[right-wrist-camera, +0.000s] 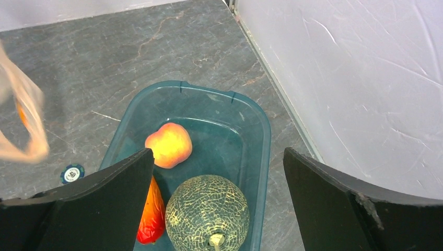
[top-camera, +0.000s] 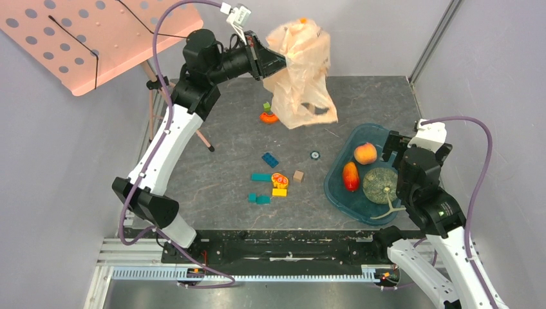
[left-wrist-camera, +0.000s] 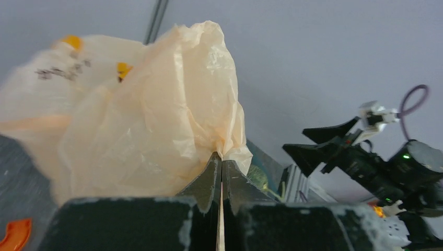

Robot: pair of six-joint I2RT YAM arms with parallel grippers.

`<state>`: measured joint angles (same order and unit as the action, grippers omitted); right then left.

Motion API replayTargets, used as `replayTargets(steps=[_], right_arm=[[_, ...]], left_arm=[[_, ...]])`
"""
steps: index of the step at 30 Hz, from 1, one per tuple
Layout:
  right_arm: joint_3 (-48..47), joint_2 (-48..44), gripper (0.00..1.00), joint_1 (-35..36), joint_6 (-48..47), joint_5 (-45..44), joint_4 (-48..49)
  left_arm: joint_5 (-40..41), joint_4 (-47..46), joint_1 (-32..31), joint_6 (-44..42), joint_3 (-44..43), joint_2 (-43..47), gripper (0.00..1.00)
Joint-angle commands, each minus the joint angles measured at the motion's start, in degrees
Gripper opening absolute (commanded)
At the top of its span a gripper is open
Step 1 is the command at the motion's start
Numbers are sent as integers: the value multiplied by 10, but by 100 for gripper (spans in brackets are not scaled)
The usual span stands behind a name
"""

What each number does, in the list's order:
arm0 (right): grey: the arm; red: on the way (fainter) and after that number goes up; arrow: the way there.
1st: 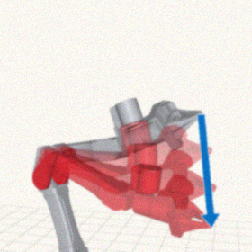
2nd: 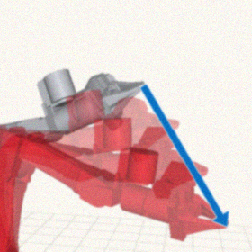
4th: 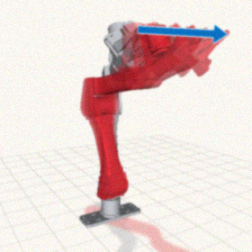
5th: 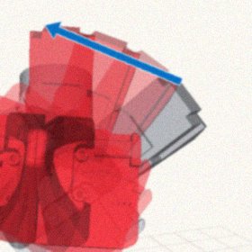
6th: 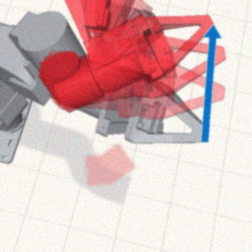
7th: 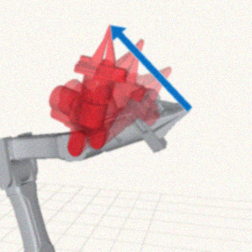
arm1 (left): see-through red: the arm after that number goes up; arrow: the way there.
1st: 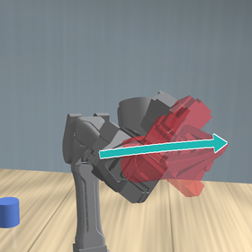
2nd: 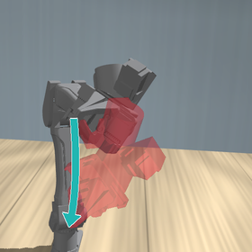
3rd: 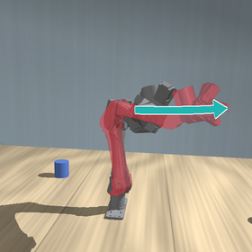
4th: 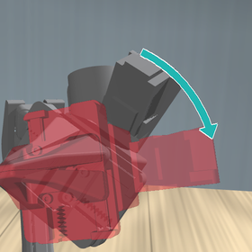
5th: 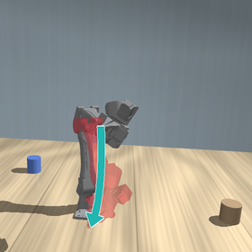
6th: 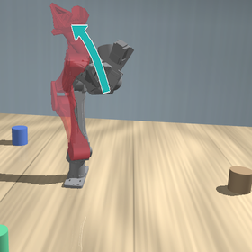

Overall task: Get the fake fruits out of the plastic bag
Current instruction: Place the plastic bag at the center of the board.

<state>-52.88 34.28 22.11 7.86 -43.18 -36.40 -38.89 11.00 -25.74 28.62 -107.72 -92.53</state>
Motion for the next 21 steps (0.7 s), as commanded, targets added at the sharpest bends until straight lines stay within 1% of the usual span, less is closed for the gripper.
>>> replayTargets(steps=[1, 3, 4, 5, 6, 8, 9, 11, 12, 13, 15, 18, 19, 21], right_arm=[[12, -4, 97, -1, -8, 3, 27], [15, -3, 97, -1, -5, 10, 29], [17, -2, 97, -1, -4, 12, 30], [20, -1, 97, -1, -5, 14, 32], [21, 0, 97, -1, -4, 15, 32], [26, 2, 98, -1, -4, 17, 35], [28, 3, 98, -1, -4, 18, 36], [32, 5, 98, -2, -4, 22, 40], [34, 6, 98, -1, -4, 23, 42], [35, 6, 98, -1, -3, 26, 44], [37, 9, 98, -1, -1, 32, 47], [37, 11, 98, -1, -2, 37, 48], [38, 12, 98, -1, -3, 36, 49], [41, 12, 98, -1, -6, 37, 51]], left_arm=[[69, 74, 6, -66, 25, 1, 2], [116, 106, 13, -80, 36, 2, 2], [139, 124, 18, -84, 43, 1, 4], [159, 139, 24, -89, 53, 0, 9], [180, 154, 28, -93, 63, 1, 13], [201, 167, 36, -108, 103, 4, 15], [213, 168, 37, -112, 124, 8, 20], [231, 163, 39, -117, 167, 16, 25], [232, 159, 38, -117, 188, 20, 29], [235, 157, 38, -116, 203, 22, 34], [240, 151, 39, -108, 233, 28, 49], [244, 146, 38, -102, 255, 38, 58], [249, 147, 39, -102, 258, 42, 62], [262, 154, 39, -101, 260, 54, 81]])
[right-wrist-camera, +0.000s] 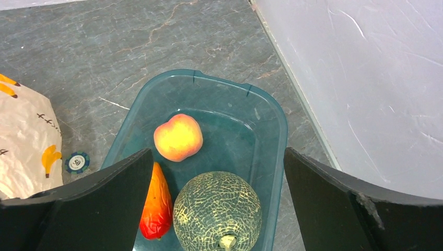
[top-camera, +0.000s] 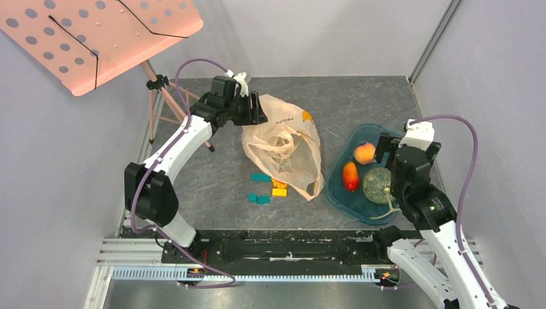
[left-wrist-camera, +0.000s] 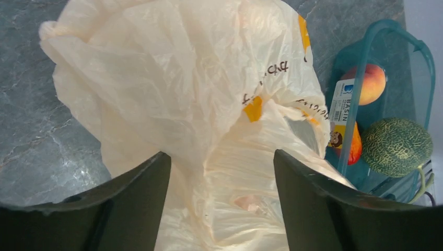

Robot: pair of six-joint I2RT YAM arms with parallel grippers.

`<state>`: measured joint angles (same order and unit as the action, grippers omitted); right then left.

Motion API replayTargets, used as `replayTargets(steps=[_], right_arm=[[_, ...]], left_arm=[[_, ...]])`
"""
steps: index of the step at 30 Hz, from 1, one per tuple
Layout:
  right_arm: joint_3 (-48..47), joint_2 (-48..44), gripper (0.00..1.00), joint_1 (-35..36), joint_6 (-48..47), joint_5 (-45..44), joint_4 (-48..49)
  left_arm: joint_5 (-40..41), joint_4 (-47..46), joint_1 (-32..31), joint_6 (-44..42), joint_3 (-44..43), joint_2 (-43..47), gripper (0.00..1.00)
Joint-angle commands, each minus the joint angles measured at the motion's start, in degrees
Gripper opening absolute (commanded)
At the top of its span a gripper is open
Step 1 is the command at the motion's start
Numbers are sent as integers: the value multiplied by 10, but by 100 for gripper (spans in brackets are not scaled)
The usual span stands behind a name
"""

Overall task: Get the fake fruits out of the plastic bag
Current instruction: Place the plastic bag at the center of the board, then reset both arms

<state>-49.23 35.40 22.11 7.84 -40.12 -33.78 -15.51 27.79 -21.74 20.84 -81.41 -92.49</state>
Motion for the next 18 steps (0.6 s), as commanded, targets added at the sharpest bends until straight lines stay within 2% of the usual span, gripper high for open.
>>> replayTargets(steps=[1, 6, 11, 14, 18], right_arm=[[5, 1, 98, -1, -6, 7, 26], [16, -1, 98, -1, -12, 25, 38], [23, -4, 98, -1, -24, 49, 54], [33, -10, 98, -2, -38, 82, 73], [56, -17, 98, -2, -47, 150, 116]], left_arm=[[35, -10, -1, -24, -2, 59, 86], [71, -3, 0, -22, 16, 111, 99], [126, 15, 0, -13, 32, 160, 100], [131, 22, 0, 1, 50, 185, 100], [136, 16, -2, 32, 115, 239, 100]])
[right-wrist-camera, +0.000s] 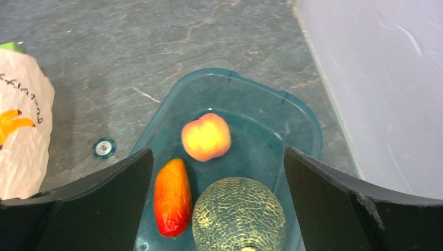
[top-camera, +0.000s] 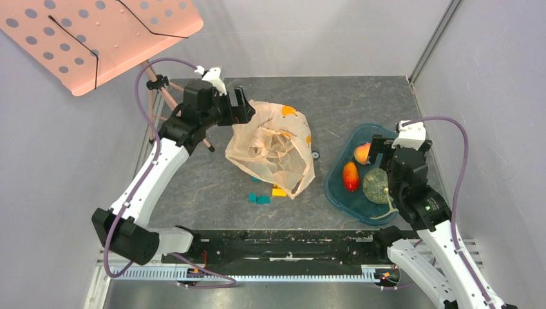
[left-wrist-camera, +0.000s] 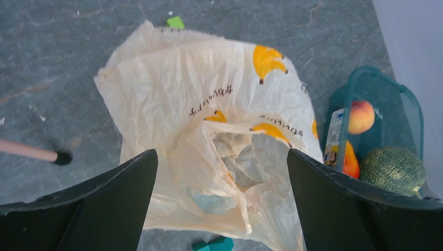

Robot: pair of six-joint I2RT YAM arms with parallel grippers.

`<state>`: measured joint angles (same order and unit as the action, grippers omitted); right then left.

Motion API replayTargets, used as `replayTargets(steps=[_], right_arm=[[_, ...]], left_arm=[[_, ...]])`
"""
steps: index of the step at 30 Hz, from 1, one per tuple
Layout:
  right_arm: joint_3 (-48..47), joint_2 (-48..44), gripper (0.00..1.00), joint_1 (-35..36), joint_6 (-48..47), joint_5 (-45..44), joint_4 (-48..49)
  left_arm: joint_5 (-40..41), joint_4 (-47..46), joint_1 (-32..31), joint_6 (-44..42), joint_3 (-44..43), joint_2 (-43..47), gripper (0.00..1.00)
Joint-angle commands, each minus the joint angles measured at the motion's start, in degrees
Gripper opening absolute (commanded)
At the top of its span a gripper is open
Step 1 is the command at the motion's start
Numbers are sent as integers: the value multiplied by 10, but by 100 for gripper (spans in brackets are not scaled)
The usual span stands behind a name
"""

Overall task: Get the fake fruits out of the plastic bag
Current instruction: Reset both arms

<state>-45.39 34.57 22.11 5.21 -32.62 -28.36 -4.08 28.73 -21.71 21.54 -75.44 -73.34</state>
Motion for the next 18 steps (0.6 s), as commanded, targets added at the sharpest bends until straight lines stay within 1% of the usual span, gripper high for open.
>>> replayTargets(steps=[1, 4, 7, 9, 12, 15, 18], right_arm=[[23, -8, 98, -2, -24, 102, 72], [31, 1, 98, -2, -22, 151, 87], [38, 6, 98, -2, -11, 189, 97], [53, 1, 98, -1, -4, 210, 110], [78, -10, 98, -1, 8, 227, 130], [104, -20, 98, -1, 12, 244, 143], [136, -36, 98, -1, 13, 236, 170]], left_arm=[[17, -4, -4, 27, 79, 65, 100], [46, -19, -9, 28, 147, 127, 100], [103, -8, -9, 22, 187, 183, 100], [114, -6, -8, 15, 215, 220, 100], [115, -2, -8, 1, 243, 265, 100], [125, 12, -8, -11, 257, 291, 100], [145, 21, -9, -18, 272, 315, 100]])
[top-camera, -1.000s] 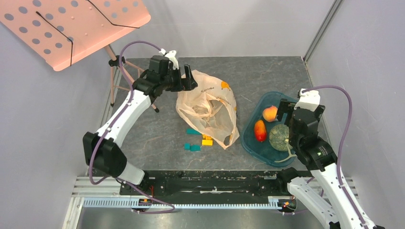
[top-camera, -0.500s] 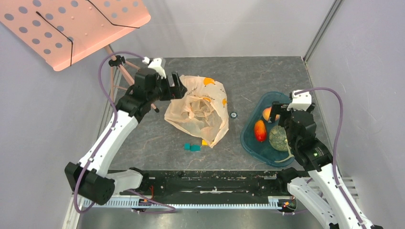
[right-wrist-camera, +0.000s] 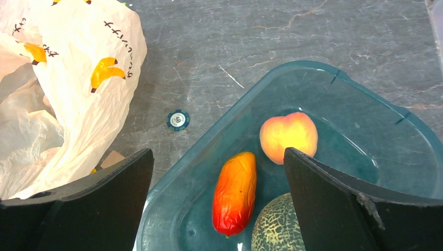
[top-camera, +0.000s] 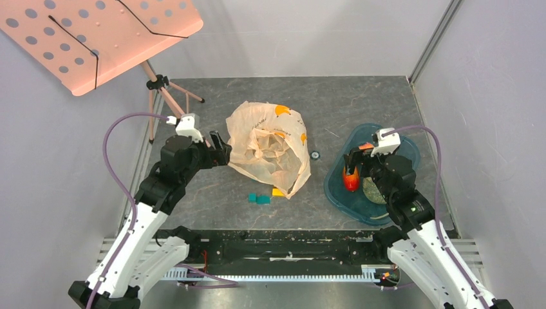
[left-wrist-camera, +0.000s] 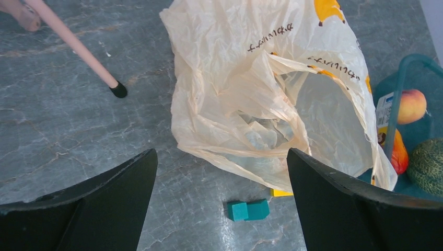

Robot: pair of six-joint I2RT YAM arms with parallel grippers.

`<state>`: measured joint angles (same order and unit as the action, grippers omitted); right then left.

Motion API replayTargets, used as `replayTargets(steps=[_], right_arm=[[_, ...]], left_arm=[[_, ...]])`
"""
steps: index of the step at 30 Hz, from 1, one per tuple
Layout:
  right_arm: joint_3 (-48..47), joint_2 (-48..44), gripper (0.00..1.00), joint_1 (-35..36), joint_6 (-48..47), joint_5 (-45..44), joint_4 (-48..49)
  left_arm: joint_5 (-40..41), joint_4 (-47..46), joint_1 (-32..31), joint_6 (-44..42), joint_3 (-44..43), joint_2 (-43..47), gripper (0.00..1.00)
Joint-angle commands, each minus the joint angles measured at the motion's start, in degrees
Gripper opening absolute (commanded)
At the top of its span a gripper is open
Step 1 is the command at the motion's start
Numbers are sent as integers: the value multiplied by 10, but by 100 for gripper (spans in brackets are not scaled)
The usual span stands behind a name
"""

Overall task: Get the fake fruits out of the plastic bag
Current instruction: Reset both arms

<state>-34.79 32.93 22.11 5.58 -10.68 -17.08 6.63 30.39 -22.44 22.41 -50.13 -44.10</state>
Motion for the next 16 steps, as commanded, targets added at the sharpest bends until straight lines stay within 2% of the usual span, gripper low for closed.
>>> replayTargets(steps=[1, 7, 16], right_arm=[[39, -25, 98, -1, 10, 13, 67], [63, -45, 98, -1, 8, -4, 74], [78, -61, 98, -1, 14, -24, 68]], left_arm=[[47, 5, -1, -27, 26, 32, 100], [98, 23, -1, -24, 56, 70, 100], [91, 16, -1, -21, 62, 80, 100]])
